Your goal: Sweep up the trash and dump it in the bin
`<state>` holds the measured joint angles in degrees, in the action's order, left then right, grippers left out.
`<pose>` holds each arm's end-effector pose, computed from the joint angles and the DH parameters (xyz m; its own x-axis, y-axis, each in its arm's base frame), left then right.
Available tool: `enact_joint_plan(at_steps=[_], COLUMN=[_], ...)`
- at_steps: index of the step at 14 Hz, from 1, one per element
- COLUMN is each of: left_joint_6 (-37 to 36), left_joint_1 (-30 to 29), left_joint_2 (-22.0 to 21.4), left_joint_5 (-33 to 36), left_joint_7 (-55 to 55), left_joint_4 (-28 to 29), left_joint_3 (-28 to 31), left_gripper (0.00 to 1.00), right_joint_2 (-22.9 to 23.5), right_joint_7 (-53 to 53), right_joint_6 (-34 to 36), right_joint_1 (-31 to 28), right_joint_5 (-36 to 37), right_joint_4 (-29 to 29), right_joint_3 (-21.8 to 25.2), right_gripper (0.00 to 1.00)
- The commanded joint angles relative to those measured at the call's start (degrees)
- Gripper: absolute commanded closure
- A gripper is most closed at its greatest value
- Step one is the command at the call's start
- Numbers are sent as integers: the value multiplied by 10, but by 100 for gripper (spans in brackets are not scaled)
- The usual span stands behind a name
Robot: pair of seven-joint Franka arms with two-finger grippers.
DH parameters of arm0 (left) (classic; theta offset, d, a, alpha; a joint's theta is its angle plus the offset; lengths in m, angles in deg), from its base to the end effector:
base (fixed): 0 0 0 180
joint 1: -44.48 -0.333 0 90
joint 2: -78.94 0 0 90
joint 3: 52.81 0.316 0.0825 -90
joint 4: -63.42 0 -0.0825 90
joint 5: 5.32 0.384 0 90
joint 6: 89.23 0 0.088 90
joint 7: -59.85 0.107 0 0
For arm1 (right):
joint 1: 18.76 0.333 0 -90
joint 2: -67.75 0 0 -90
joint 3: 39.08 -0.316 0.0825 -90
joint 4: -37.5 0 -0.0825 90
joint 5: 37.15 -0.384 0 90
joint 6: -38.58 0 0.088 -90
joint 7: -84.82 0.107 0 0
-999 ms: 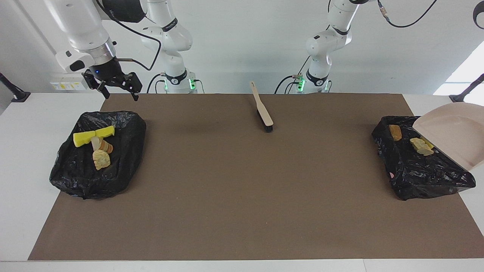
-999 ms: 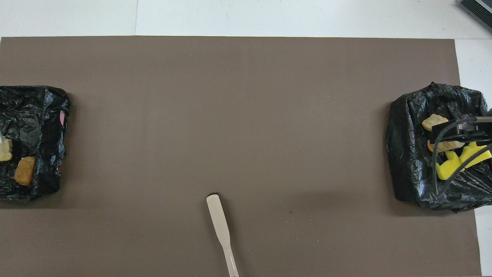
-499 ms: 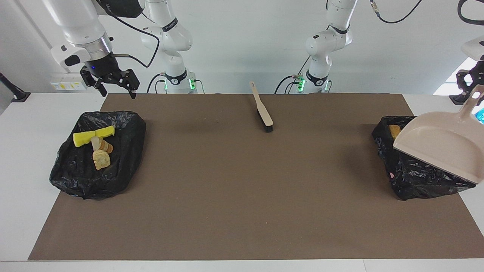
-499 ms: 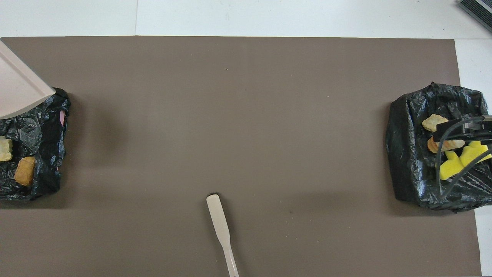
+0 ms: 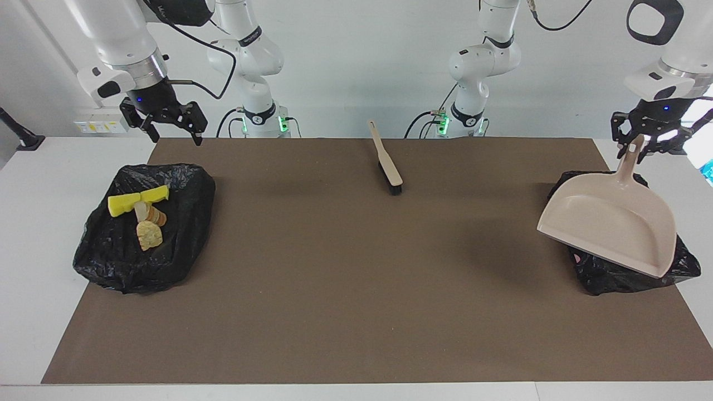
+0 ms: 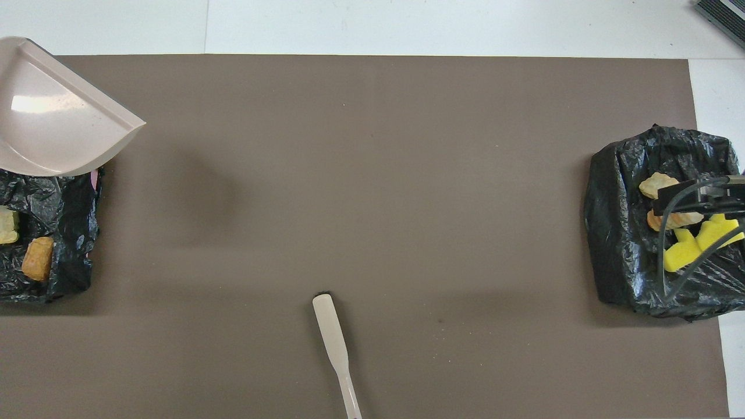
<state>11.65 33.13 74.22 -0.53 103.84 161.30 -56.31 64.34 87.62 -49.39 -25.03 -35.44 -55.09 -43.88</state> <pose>0.5399 0.0805 0.6220 0.7993 -0.5999 0.0346 -0.5886 -0.7932 -0.1563 0.5319 -0.0155 0.6325 0.9969 -0.0757 -0.0196 -0.0750 -0.9965 0.0358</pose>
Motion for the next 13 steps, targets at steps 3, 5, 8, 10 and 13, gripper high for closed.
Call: enact_joint_plan(at_steps=[3,5,8,10,13], left_joint_6=[10,18,65,98,116], left_joint_1=[98,151,222,257,311], left_joint_2=[-29,-21,-17,0,36], left_joint_5=[-22,-22,-26,-56,-66], left_joint_7=[-209,-322,-442,-463,-494], left_joint_4=[63,75,109,116,116], left_joint_3=[10,10,10,10,10], left_gripper=[100,100,100,100,100], right_joint_2=[-11,-11,-11,-11,-11], right_joint_7=[5,5,5,5,5], right_joint_6=[-1,-1,-1,-1,-1], right_joint_1=[-2,-2,-2,-2,-2], right_joint_5=[-8,-8,-8,-8,-8], right_joint_4=[-8,-8,-8,-8,-8], right_joint_3=[-1,-1,-1,-1,-1], right_gripper=[0,0,0,0,0])
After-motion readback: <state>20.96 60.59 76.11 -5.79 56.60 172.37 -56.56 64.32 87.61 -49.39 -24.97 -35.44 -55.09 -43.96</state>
